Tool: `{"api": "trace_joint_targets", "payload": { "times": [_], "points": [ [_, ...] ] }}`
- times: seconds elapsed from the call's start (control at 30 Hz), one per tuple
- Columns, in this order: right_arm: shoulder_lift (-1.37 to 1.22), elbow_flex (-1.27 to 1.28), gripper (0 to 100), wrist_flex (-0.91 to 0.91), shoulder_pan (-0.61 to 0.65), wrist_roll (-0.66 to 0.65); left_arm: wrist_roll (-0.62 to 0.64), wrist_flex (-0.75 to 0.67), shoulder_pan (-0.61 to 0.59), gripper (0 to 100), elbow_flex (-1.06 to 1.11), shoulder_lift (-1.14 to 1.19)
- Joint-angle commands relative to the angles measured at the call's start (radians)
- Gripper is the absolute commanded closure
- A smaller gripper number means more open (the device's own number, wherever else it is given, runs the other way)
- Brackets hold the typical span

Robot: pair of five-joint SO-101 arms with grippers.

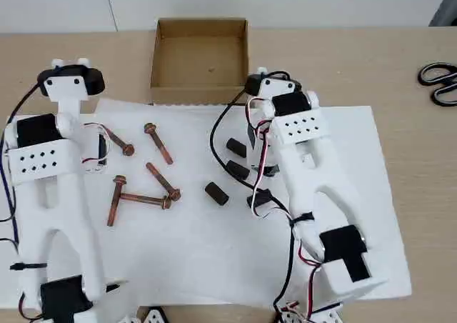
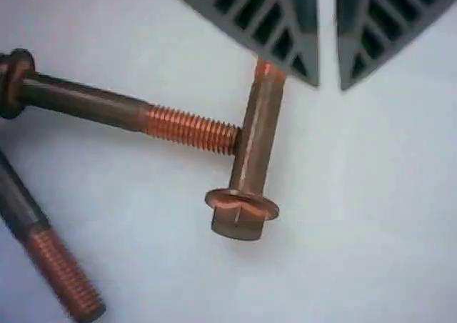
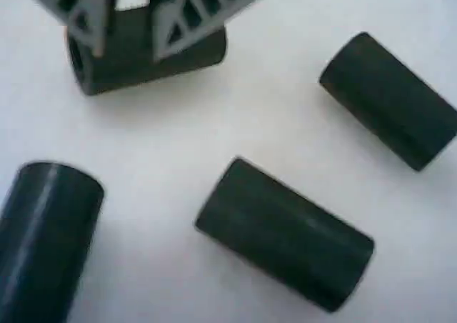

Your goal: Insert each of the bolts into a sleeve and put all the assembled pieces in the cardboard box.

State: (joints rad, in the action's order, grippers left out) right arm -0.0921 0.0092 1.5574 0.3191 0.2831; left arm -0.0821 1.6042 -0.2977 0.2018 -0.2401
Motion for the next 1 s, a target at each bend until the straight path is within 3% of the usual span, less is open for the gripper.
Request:
{"api": "trace_joint_targets", "payload": {
  "times": [0.0,0.47,0.97],
  "points": [
    [-0.001,-0.043,89.4,-0.022,-0.001,0.011,0.0,-0.021,0.002,100,0.005,-0.006],
    [-0.131,-0.049,90.1,-0.091,-0.035,0.003,-0.002,-0.08,0.002,100,0.116,-0.012],
    [-0.331,-0.242,90.1,-0.081,-0.061,-0.025,-0.005,-0.086,0.002,100,0.117,-0.008]
  ]
}}
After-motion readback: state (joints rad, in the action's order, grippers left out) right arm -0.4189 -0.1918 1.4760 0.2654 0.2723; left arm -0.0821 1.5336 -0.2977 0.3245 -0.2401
